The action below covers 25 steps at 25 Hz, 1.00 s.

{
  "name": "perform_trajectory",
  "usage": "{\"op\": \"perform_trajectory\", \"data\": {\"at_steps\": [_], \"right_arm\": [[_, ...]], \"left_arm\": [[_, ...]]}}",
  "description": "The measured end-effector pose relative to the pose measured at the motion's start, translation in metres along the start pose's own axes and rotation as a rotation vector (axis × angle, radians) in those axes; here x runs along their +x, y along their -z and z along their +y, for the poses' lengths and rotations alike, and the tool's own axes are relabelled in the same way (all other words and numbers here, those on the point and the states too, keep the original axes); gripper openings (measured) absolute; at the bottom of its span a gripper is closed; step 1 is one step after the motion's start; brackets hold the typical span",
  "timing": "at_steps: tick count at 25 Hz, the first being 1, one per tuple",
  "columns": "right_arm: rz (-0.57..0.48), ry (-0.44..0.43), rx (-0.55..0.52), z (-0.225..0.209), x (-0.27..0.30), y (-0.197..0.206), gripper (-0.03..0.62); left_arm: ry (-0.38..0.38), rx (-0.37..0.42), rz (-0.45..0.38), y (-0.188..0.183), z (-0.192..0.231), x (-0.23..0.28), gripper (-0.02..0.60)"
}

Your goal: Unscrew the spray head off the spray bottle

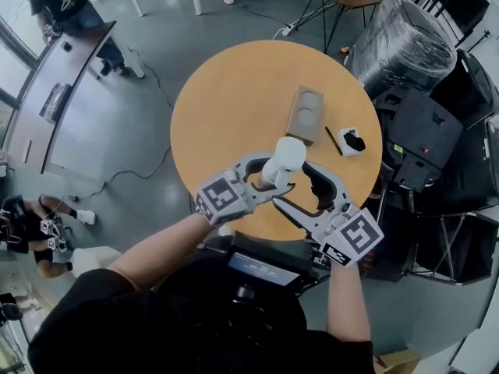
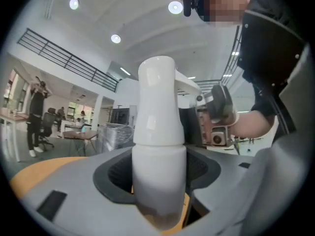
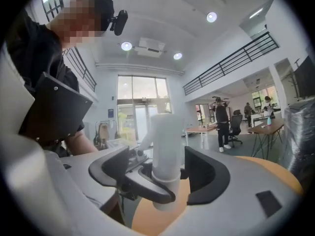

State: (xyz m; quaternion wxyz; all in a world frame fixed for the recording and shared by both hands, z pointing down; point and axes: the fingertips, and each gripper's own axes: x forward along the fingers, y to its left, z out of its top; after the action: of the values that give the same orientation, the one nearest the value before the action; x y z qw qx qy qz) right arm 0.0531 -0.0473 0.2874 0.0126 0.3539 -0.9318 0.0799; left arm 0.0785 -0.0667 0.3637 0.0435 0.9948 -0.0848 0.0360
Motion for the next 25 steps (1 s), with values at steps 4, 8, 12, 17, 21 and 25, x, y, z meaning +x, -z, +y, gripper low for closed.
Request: {"op": "perform_trajectory", "data": {"at_steps": [4,8,12,17,21,25], "right_arm": [[-0.026,0.134,0.028,-0.015,0.009,-0.007,0.368],[-0.011,0.236,0.057,-0.030,0.022,-0.003,0.367],[-0.012,0.302,0.004,-0.033,0.025,-0.006,0.239],[-0.024,0.143,-0.055,-0.017,0.019,-0.009,0.235],[-0.021,-0.023,-0.076,0.004,0.010,-0.013,0.233],[-0.002,-0.088,-0.082,0.017,0.004,-0.010,0.233]], "left_arm": [[-0.145,0.004,0.030,0.009,0.019,0.004,0.304],[-0.208,0.057,0.066,0.013,0.015,0.014,0.304],[-0.207,0.068,0.064,0.016,0.006,0.014,0.305],[-0.046,0.087,0.013,0.012,-0.011,0.014,0.305],[0.140,0.107,-0.014,0.006,-0.034,0.005,0.305],[0.212,0.134,0.019,0.014,-0.049,-0.002,0.304]]}}
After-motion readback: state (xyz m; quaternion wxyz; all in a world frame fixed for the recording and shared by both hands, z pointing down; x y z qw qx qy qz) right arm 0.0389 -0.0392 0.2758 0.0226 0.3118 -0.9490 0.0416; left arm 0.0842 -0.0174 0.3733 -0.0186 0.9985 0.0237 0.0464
